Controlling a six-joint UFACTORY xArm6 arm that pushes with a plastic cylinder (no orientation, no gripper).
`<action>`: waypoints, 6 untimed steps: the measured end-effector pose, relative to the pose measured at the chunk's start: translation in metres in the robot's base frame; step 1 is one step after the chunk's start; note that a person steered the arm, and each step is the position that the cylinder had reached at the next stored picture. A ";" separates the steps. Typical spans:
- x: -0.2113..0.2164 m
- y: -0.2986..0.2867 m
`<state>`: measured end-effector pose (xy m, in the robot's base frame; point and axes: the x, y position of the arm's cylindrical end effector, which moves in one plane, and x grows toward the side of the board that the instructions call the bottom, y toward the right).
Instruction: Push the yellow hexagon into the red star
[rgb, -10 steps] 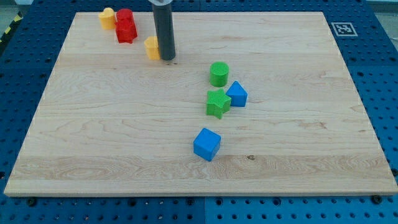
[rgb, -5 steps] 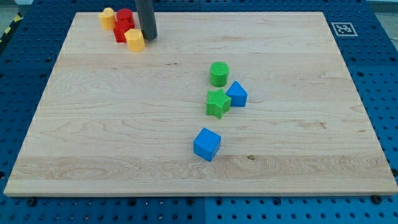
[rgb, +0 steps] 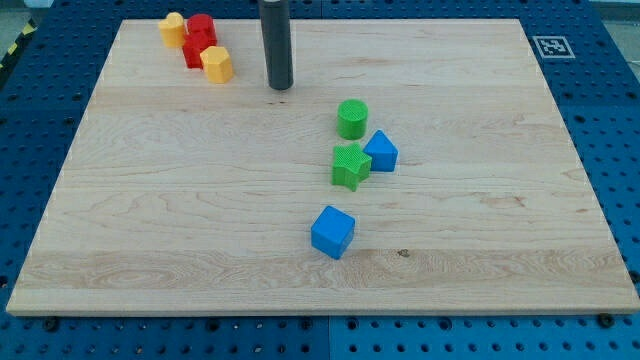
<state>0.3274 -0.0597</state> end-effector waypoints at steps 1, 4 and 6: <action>0.000 0.000; -0.003 -0.061; -0.025 -0.077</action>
